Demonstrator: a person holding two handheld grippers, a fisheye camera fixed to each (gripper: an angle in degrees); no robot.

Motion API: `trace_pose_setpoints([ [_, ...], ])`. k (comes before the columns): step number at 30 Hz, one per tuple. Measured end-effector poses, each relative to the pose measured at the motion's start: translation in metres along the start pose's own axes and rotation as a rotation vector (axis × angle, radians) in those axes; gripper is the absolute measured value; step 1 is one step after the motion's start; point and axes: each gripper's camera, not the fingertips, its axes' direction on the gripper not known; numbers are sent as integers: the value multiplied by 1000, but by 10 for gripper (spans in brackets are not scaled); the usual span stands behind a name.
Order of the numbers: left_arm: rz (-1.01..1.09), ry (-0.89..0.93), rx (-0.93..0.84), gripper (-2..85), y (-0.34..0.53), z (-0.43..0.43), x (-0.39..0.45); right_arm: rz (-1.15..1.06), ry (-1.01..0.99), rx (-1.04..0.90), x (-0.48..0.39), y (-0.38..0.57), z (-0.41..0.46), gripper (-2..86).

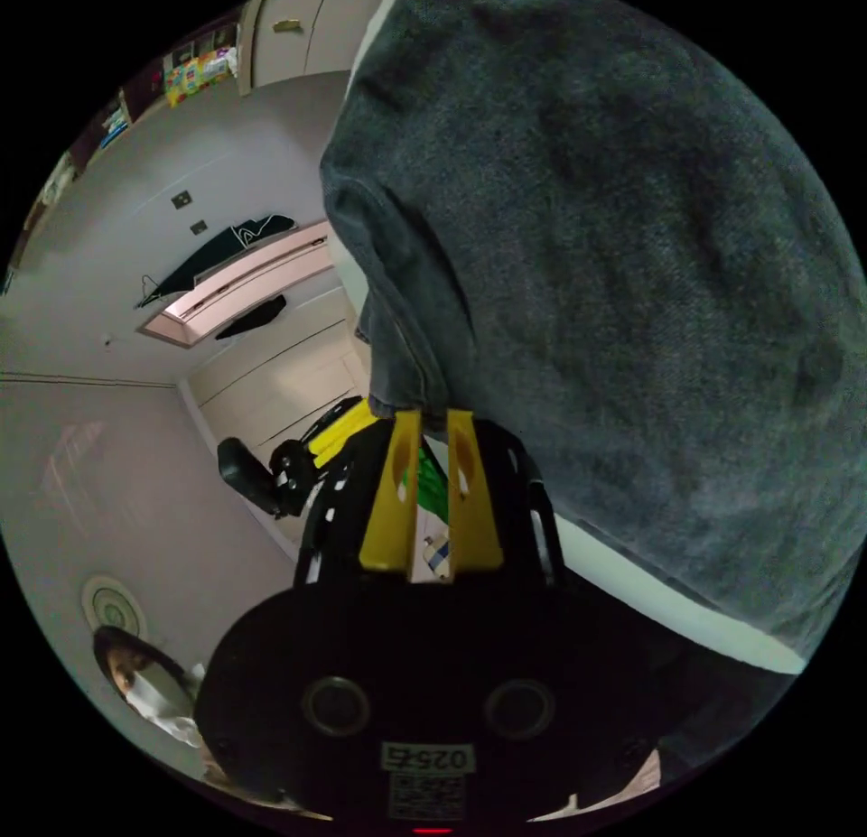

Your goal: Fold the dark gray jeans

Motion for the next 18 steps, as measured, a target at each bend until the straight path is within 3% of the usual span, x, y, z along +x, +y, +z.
trace_pose_setpoints([
  [7, -164, 314, 209, -16, 57, -38, -32, -181, -296, 73, -44, 64, -27, 6],
  [12, -248, 552, 399, -16, 103, -72, -54, -392, -183, 65, -110, 92, -26, 6],
  [18, -464, 570, 281, -16, 110, -10, -110, -403, 164, -21, -122, 76, 50, 35],
])
